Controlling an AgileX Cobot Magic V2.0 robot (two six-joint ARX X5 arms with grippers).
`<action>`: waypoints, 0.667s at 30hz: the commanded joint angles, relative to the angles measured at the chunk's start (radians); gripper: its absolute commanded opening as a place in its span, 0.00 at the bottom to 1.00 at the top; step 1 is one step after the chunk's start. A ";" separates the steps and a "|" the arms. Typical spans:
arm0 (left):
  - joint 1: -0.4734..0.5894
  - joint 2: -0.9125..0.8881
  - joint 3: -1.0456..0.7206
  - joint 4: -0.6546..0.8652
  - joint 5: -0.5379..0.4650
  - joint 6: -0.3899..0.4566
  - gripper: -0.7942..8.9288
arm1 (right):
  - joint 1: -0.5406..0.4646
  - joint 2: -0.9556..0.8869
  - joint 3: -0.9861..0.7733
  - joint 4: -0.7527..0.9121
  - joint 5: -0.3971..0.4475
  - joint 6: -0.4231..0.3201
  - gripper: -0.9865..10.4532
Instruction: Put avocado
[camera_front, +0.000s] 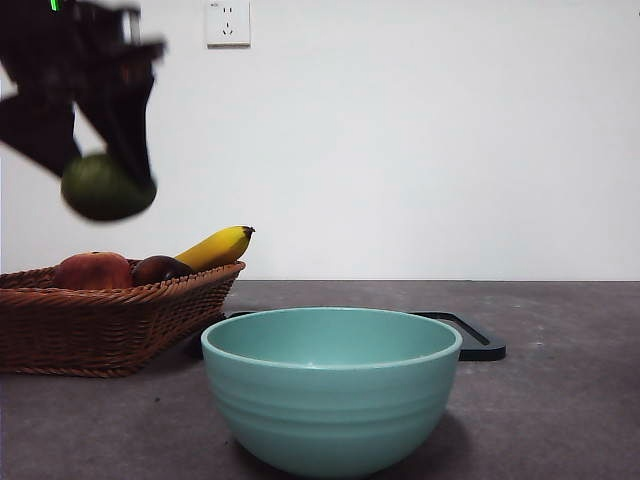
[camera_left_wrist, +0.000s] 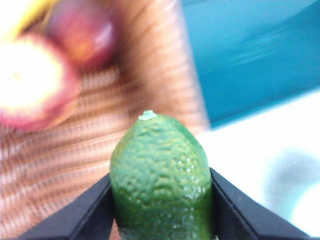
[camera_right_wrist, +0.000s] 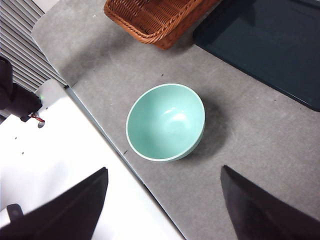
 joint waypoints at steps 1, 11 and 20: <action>-0.046 -0.060 0.018 -0.019 0.058 0.001 0.29 | 0.006 0.007 0.016 0.010 0.002 0.010 0.40; -0.267 -0.131 0.018 -0.068 0.071 0.002 0.29 | 0.005 0.006 0.016 0.017 0.023 0.010 0.40; -0.428 -0.003 0.018 -0.022 0.071 0.002 0.29 | 0.005 0.006 0.016 0.013 0.023 0.010 0.40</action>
